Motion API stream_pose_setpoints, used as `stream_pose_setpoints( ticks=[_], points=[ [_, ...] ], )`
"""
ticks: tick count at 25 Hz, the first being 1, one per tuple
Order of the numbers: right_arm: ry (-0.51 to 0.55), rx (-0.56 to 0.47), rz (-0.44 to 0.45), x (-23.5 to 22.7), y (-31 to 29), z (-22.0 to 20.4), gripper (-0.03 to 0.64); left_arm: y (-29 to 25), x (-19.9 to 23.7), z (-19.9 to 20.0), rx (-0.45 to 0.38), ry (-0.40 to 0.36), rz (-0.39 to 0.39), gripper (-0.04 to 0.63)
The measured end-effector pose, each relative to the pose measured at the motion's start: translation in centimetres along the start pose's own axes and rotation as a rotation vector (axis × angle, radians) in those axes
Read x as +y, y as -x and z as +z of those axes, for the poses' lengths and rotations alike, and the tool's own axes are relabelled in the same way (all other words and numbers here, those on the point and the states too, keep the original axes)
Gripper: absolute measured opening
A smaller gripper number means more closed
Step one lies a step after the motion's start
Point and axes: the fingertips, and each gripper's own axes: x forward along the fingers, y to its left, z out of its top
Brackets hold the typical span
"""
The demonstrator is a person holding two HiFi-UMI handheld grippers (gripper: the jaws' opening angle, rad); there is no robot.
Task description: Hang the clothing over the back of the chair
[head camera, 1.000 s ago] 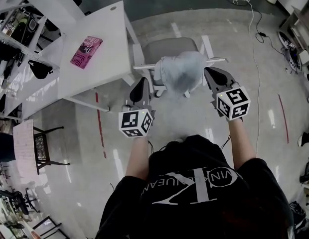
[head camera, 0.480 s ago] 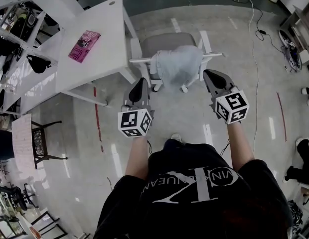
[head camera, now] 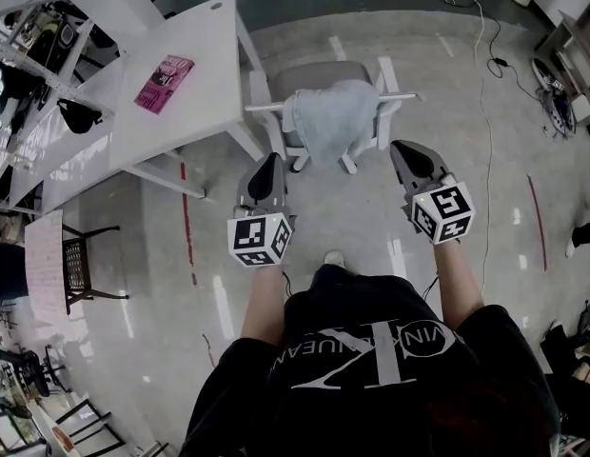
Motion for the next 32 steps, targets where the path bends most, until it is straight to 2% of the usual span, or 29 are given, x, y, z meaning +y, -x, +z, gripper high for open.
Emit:
stream_pose_setpoints(
  ticks=[16, 32],
  points=[
    [-0.002, -0.101, -0.009, 1.7, 4.0, 1.0, 0.014, 5.0, -1.0, 0.8, -0.035, -0.027, 0.055, 0.012],
    [0.011, -0.144, -0.004, 2.6, 8.2, 1.2, 0.014, 8.4, -3.2, 1.2, -0.05, -0.044, 0.072, 0.012]
  ],
)
